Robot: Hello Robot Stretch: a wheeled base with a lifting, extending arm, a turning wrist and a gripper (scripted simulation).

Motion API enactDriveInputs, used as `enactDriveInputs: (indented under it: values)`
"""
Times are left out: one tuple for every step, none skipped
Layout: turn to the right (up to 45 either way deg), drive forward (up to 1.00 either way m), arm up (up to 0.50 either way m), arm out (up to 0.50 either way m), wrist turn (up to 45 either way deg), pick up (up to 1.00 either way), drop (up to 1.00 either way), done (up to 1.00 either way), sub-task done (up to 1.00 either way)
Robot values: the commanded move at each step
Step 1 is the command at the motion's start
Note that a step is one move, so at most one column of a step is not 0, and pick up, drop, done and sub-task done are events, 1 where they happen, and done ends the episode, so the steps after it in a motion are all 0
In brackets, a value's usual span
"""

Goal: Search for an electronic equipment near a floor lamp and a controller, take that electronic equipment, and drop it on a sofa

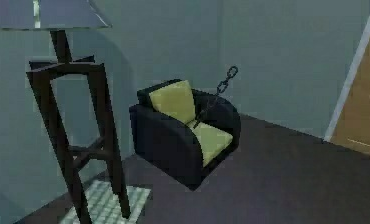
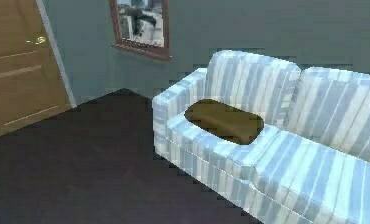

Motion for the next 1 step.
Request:
enactDriveInputs:
  values:
    - [45.0, 0.00, 0.00, 0.00, 0.0, 0.00, 0.00, 0.00, 0.00]
